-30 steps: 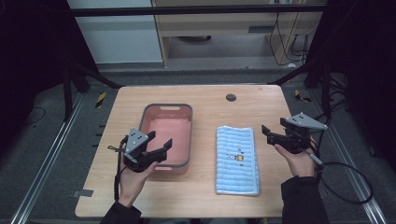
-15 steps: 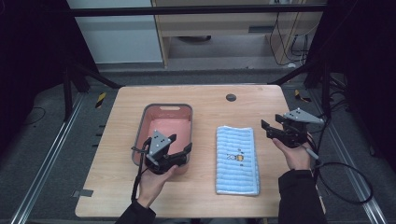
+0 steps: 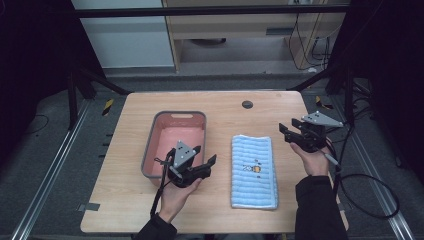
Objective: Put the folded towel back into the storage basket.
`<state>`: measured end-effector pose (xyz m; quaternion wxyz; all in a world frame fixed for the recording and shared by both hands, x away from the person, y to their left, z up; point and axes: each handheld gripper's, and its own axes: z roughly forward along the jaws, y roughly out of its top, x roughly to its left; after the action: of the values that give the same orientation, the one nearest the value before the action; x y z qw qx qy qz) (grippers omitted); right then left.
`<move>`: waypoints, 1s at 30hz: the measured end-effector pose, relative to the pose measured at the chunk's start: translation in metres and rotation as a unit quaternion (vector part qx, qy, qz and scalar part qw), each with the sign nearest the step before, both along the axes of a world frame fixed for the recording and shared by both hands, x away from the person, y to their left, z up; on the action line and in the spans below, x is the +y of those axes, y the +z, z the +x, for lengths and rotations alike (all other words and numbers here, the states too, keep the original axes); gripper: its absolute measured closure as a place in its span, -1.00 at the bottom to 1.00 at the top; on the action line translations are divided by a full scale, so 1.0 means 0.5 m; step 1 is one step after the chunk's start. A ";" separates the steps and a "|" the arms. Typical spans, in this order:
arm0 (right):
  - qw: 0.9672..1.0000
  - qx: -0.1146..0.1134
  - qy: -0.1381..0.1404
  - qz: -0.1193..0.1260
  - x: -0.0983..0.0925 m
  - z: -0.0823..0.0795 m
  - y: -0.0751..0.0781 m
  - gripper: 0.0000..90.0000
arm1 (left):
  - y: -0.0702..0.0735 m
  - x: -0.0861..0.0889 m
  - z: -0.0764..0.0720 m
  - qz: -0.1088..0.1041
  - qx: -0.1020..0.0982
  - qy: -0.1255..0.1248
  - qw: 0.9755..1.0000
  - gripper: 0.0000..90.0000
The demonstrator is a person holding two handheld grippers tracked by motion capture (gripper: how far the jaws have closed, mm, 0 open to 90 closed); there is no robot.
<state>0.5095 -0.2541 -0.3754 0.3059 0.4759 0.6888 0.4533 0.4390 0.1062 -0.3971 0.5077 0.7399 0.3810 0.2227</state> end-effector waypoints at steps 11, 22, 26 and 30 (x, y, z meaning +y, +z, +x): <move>1.000 0.005 0.000 -0.003 0.009 0.027 -0.016 -0.13 | -0.018 -0.041 -0.007 0.010 -0.005 -0.009 1.000 -0.14; 1.000 0.019 0.004 -0.005 0.016 0.044 -0.040 -0.15 | -0.050 -0.085 -0.018 0.023 0.006 -0.029 0.999 -0.14; 1.000 0.029 0.006 -0.005 0.015 0.048 -0.054 -0.09 | -0.064 -0.091 -0.022 0.027 0.013 -0.034 0.999 -0.14; 0.999 0.038 0.004 -0.009 0.016 0.054 -0.070 -0.06 | -0.078 -0.096 -0.026 0.033 0.018 -0.036 0.999 -0.13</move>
<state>0.5366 -0.2462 -0.4103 0.2821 0.4873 0.7059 0.4297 0.4263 0.0581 -0.4359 0.4836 0.7737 0.3552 0.2035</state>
